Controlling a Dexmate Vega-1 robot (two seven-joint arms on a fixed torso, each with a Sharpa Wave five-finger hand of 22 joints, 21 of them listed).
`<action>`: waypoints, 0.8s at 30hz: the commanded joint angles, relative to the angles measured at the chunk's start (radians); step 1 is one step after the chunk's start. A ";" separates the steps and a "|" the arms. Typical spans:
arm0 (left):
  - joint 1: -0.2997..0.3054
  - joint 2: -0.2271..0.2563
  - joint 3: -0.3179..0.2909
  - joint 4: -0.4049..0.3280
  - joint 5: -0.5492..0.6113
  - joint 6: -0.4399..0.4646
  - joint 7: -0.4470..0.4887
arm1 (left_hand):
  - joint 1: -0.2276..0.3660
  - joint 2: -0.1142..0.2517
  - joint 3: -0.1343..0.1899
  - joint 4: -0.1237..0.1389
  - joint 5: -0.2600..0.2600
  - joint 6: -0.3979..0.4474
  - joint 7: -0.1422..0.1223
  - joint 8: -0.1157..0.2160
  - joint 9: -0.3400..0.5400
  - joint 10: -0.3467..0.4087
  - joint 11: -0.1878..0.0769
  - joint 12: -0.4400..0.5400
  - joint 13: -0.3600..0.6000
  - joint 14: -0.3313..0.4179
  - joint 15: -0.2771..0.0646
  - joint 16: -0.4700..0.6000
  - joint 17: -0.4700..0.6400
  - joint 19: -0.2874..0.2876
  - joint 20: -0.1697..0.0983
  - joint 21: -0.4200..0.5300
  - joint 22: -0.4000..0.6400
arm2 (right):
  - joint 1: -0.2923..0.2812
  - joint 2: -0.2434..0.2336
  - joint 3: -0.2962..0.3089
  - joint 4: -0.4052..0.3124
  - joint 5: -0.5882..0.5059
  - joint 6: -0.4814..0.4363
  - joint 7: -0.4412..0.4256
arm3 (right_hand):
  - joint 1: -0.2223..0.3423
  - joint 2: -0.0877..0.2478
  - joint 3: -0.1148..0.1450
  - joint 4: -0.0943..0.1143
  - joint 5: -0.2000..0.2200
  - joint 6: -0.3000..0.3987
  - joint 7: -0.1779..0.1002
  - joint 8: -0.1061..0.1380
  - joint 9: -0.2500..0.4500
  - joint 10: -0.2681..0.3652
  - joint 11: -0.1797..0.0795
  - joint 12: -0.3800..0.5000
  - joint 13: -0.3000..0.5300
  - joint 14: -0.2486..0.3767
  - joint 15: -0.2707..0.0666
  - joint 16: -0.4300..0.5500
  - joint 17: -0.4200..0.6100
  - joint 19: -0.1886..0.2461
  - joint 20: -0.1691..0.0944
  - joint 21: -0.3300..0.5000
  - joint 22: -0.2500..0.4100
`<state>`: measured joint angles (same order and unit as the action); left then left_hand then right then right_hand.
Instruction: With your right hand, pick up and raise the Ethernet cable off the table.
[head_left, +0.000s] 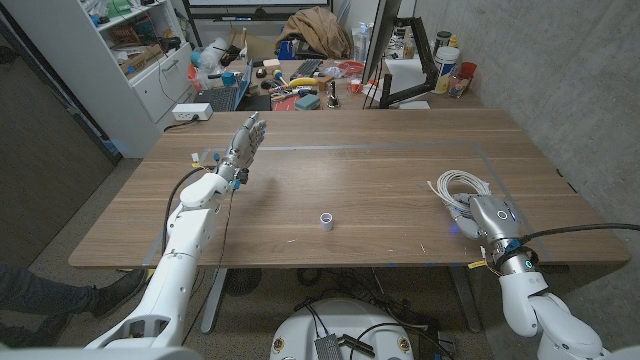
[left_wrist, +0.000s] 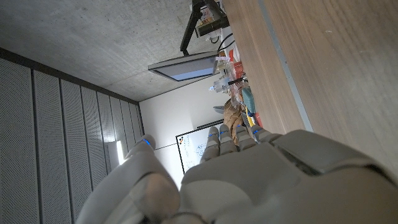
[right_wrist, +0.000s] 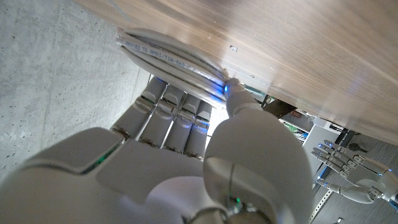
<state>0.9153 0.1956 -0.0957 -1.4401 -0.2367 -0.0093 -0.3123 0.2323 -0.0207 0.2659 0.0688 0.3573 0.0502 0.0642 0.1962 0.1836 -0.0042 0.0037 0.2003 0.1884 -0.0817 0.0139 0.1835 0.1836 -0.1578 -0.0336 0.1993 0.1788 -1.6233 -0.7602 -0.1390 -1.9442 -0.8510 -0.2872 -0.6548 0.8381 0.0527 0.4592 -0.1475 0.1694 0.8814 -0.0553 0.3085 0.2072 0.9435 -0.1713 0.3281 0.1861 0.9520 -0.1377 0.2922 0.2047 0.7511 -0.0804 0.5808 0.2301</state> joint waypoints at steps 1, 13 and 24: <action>0.002 -0.008 0.007 0.003 0.005 -0.008 0.008 | 0.005 0.008 -0.003 0.001 -0.002 0.005 0.004 0.004 0.003 -0.005 -0.002 0.003 0.002 -0.002 0.001 0.006 0.002 -0.012 -0.011 0.004 0.004 | -0.019 -0.005 0.033 -0.033 -0.019 0.025 -0.008 | 0.065 0.064 -0.002 0.001 0.005 0.120 -0.108 0.002 0.002 0.004 -0.011 -0.004 0.002 0.011 -0.098 -0.003 0.000 -0.002 -0.121 0.008 0.005; 0.006 -0.012 0.010 -0.011 0.008 -0.010 0.014 | 0.007 0.009 -0.005 0.001 -0.003 0.005 0.002 0.004 0.003 -0.007 -0.002 0.003 0.002 -0.002 0.000 0.006 0.002 -0.012 -0.013 0.004 0.004 | -0.014 0.002 0.067 -0.041 -0.023 0.060 -0.020 | 0.065 0.065 -0.006 0.003 0.005 0.124 -0.108 0.000 0.002 0.007 -0.013 -0.007 0.002 0.017 -0.097 -0.004 0.001 -0.002 -0.121 0.012 0.006; 0.009 -0.014 0.014 -0.021 0.011 -0.011 0.016 | 0.009 0.011 -0.007 0.001 -0.003 0.005 0.006 0.004 0.003 -0.004 0.002 0.004 0.002 -0.001 0.001 0.006 0.002 -0.011 -0.014 0.004 0.004 | -0.031 0.011 0.102 -0.069 -0.042 0.062 -0.010 | 0.066 0.065 -0.010 0.004 0.006 0.126 -0.111 -0.003 0.002 0.013 -0.012 -0.010 0.002 0.025 -0.099 -0.004 0.001 0.002 -0.120 0.018 0.007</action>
<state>0.9217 0.1848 -0.0858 -1.4513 -0.2289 -0.0186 -0.2994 0.2363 -0.0167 0.2617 0.0731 0.3533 0.0502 0.0642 0.1962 0.1835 -0.0042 0.0037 0.2003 0.1884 -0.0817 0.0139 0.1835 0.1836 -0.1597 -0.0354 0.1993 0.1788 -1.6406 -0.7554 -0.0701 -1.9906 -0.8770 -0.2365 -0.6710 0.8445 0.0465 0.4563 -0.1447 0.1705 0.8920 -0.0590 0.2960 0.2064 0.9420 -0.1733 0.3210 0.1862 0.9638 -0.1414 0.2883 0.2048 0.7511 -0.0804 0.5885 0.2351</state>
